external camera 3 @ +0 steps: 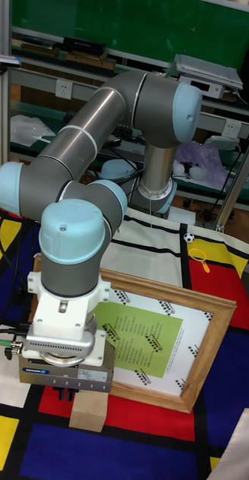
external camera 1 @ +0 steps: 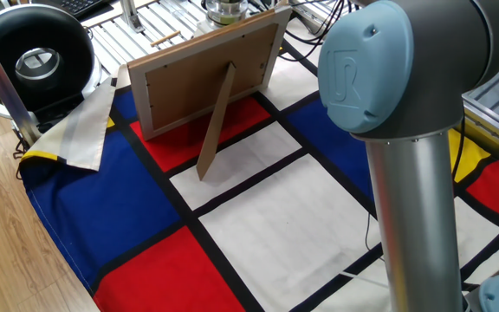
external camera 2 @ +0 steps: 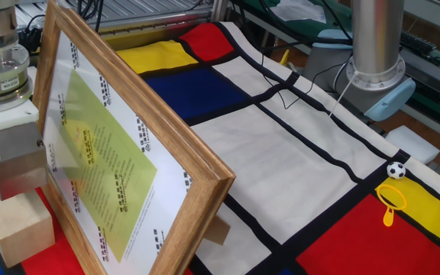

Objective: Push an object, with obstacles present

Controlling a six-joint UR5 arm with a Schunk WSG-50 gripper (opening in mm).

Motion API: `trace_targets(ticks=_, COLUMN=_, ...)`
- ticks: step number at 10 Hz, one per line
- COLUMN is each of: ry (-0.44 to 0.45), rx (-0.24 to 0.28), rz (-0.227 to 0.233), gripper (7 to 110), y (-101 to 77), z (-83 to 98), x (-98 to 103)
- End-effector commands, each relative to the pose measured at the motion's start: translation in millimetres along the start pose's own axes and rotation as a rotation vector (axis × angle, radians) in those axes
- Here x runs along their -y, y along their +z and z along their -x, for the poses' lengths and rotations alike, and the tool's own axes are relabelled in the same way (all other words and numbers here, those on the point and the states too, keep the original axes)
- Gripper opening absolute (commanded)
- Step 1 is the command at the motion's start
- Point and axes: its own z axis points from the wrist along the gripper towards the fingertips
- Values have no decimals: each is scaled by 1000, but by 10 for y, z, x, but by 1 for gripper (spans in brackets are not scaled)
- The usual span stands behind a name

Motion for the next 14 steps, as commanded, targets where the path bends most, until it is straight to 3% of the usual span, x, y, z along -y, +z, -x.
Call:
trace_targets(ticks=1, ry=0, rx=5, rz=-1, gripper=7, y=-11, z=15, x=12)
trace_targets(ticks=14, ry=19, rx=2, rz=59, gripper=7, y=-22, z=23, x=-168)
